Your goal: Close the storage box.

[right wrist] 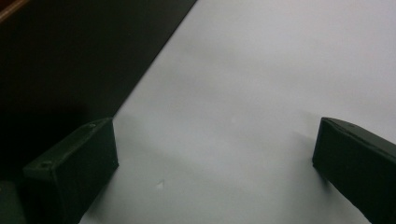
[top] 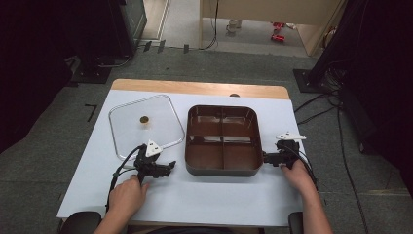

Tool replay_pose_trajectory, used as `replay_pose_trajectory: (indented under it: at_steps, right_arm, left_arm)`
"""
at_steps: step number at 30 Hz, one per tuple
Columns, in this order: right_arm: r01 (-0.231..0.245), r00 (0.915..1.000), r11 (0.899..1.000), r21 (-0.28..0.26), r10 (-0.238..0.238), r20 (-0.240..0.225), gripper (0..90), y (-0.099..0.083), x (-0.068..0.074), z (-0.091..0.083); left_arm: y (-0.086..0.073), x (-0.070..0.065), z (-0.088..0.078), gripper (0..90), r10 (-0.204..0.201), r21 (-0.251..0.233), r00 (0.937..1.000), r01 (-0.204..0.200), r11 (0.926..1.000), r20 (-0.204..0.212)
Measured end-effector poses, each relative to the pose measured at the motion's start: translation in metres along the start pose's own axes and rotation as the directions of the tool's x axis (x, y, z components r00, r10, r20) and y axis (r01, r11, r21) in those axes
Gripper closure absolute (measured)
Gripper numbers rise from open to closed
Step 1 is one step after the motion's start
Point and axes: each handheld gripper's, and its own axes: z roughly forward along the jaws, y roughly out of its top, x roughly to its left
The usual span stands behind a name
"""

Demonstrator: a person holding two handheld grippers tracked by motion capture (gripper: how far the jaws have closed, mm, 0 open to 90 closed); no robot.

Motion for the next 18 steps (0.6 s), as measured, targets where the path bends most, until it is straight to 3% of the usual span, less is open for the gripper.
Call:
replay_pose_trajectory:
  at_steps: [6, 8, 18]
  right_arm:
    - [0.001, 1.0000, 1.000, 0.000, -0.001, 0.000, 0.0, 0.0000, 0.0000, 0.0000]
    - [-0.001, 1.0000, 1.000, 0.000, 0.001, 0.000, 0.0, 0.0000, 0.0001, 0.0000]
    - [0.001, 1.0000, 1.000, 0.000, -0.001, 0.000, 0.0, 0.0000, 0.0000, 0.0000]
  left_arm:
    - [-0.0001, 0.0034, -0.0005, 14.0, -0.022, -0.006, 0.9992, 0.022, 0.9997, 0.033]
    - [0.0000, 0.0002, 0.0004, 14.0, 0.002, 0.002, 0.9999, -0.002, 1.0000, 0.011]
    - [0.0002, -0.0007, 0.0006, 13.7, 0.009, 0.004, 1.0000, -0.009, 1.0000, 0.003]
